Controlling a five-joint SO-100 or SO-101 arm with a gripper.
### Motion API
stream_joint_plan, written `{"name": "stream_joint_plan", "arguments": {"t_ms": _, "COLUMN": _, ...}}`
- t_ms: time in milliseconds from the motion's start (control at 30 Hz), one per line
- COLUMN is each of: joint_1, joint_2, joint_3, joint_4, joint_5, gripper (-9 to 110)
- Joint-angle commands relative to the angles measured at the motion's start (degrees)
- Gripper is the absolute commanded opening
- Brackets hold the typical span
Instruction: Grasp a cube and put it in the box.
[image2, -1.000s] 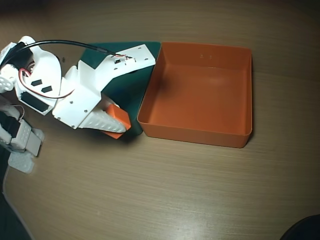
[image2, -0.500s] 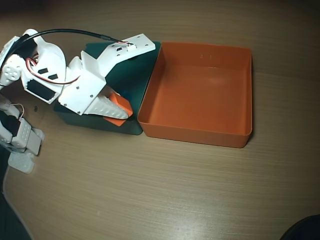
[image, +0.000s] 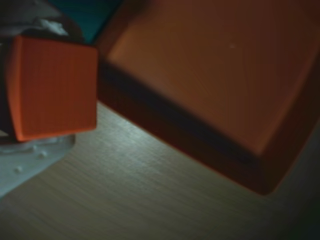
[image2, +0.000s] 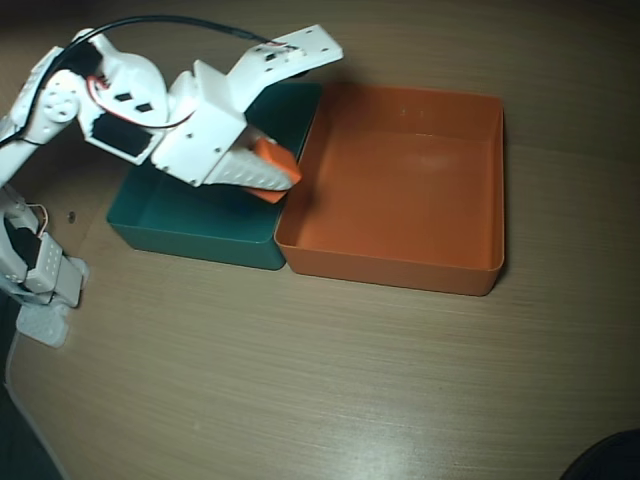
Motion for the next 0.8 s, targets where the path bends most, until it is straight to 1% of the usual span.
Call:
{"name": "stream_joint_plan", "arguments": {"t_ms": 0, "joint_1": -1.32, "joint_2": -3.87, "joint_3": -11.87, "joint_4": 0.09, "joint_5": 1.41, "gripper": -6}}
{"name": "stream_joint_plan", "arguments": {"t_ms": 367, "joint_1": -4.57, "joint_2": -26.81, "joint_3": -30.41, "joint_4": -0.62, "joint_5": 2.11, "gripper": -6}}
{"name": "stream_joint_plan", "arguments": {"t_ms": 767, "joint_1": -5.36, "joint_2": -42.45, "joint_3": -47.37, "joint_4": -0.70, "joint_5": 2.11, "gripper": -6}}
